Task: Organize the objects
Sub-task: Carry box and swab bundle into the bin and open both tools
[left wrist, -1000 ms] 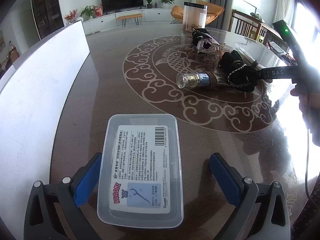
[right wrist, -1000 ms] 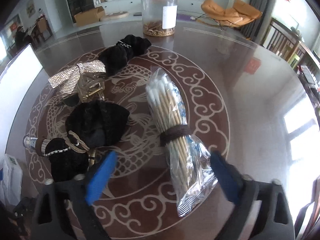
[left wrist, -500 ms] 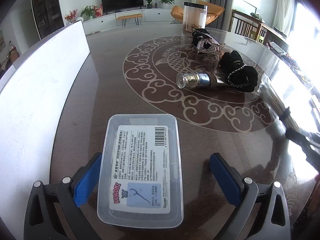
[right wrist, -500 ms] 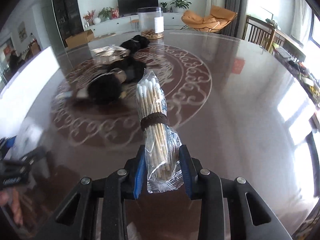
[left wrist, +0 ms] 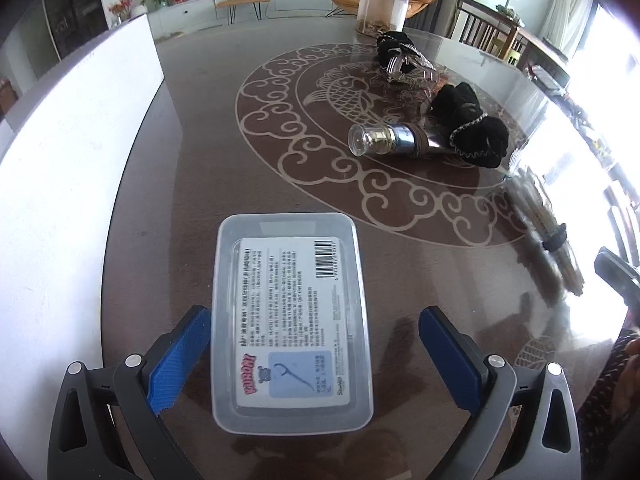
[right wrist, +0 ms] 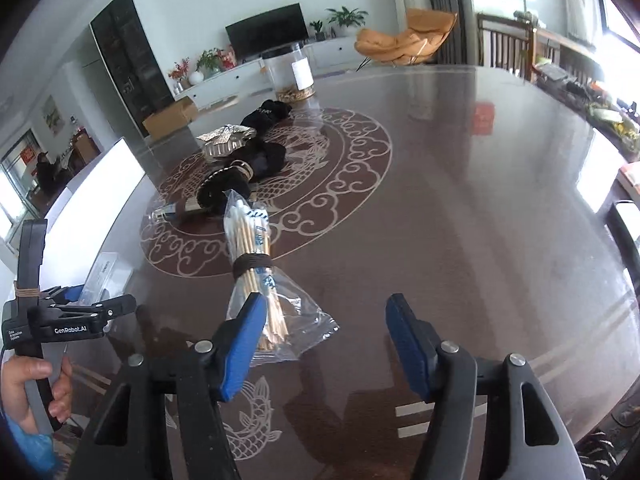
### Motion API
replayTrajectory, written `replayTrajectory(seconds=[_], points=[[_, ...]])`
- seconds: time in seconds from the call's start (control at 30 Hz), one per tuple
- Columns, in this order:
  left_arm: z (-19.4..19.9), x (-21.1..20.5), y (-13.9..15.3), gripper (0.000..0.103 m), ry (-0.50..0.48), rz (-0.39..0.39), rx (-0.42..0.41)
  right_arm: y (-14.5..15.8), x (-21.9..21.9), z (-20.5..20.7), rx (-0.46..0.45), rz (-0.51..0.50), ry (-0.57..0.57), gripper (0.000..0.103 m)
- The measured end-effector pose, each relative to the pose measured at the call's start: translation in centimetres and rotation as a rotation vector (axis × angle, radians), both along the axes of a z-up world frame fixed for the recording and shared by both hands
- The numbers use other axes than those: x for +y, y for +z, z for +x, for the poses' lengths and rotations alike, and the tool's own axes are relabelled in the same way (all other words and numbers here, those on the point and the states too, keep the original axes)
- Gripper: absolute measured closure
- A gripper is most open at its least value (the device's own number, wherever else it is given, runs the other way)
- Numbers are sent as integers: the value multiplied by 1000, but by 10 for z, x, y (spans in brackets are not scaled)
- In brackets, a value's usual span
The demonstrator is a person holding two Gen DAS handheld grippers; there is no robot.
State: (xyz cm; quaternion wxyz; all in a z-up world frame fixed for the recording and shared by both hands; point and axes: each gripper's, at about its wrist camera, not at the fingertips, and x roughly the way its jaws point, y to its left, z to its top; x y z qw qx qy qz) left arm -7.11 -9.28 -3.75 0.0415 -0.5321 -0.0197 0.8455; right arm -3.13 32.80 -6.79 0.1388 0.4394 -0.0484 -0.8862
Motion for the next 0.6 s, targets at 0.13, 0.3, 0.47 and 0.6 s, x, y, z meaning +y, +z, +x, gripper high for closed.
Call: replayTrajectory(seconds=[0.13, 0.3, 0.47, 0.6], points=[[3, -7, 1, 0, 12, -35, 7, -4, -50, -22, -63, 65, 201, 40], [10, -9, 7, 42, 18, -58, 80, -23, -72, -44, -113, 186, 206, 70], [29, -13, 23, 42, 18, 65, 123, -9, -47, -20, -106, 83, 140, 72], [55, -23, 60, 42, 10, 169, 184, 25, -42, -2, -91, -111, 146, 72]])
